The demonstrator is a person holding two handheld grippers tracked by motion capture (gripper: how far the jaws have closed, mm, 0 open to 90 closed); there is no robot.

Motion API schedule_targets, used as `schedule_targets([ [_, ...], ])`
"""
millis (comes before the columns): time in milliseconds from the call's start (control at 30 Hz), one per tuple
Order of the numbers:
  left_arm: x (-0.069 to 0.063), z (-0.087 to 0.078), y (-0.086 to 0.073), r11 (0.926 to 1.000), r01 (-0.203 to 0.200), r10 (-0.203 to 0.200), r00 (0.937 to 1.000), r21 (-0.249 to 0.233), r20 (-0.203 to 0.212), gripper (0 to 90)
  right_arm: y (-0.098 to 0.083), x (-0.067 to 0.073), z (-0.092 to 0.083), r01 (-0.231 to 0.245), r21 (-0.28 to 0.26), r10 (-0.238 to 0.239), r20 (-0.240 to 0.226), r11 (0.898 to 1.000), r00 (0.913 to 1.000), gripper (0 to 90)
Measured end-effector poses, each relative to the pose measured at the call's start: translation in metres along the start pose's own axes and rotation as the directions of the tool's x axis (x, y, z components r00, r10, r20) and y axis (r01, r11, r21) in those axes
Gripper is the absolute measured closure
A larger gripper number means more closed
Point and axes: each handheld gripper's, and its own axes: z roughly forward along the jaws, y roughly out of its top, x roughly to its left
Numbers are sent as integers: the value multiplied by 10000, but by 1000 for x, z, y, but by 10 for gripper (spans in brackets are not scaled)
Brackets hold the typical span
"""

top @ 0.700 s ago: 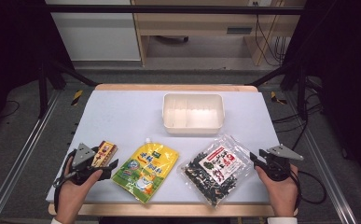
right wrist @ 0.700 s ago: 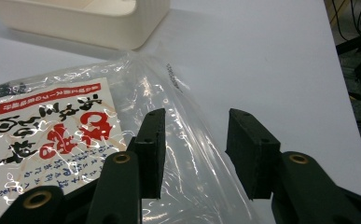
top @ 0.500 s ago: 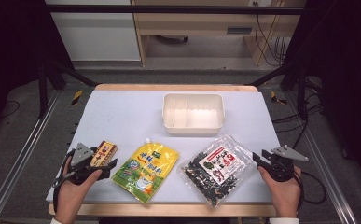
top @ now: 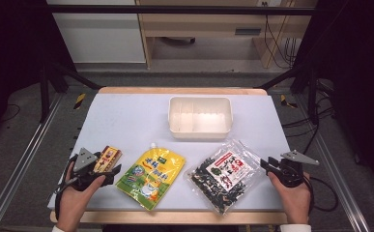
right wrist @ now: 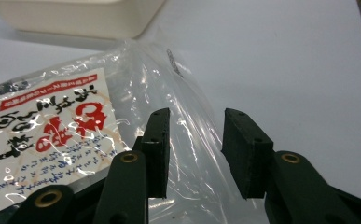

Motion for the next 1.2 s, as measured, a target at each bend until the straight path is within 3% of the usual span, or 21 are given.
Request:
schedule_targets([
  [67,0,0,0,10000,-34,34,10000,28,6,108,-1,-2,2,-17,87,17,20,10000,10000,621],
  [100,-1,0,0,9999,-87,87,10000,56,-11,108,-3,-7,3,-337,150,337,51,9993,9994,609],
  [300,0,2,-1,9999,-55,55,10000,98,-14,113,-10,-19,5,-1017,468,1030,-259,9937,9943,560],
  [633,0,1,-1,9999,-69,69,10000,80,-52,115,-17,-24,9,-1178,846,1228,-574,9894,9908,549],
  [800,1,3,-1,9997,-108,110,9999,197,-79,117,-17,-22,9,-969,859,1020,-569,9916,9932,601],
  [833,1,3,-1,9998,-102,103,9999,196,-82,118,-18,-20,7,-741,944,781,-402,9928,9961,680],
  [867,2,3,-1,9998,-93,95,9999,192,-83,118,-18,-21,7,-575,954,615,-395,9938,9973,696],
  [1200,4,4,-1,9998,3,0,9998,193,-186,122,-18,-21,4,-478,989,533,-535,9940,9971,880],
])
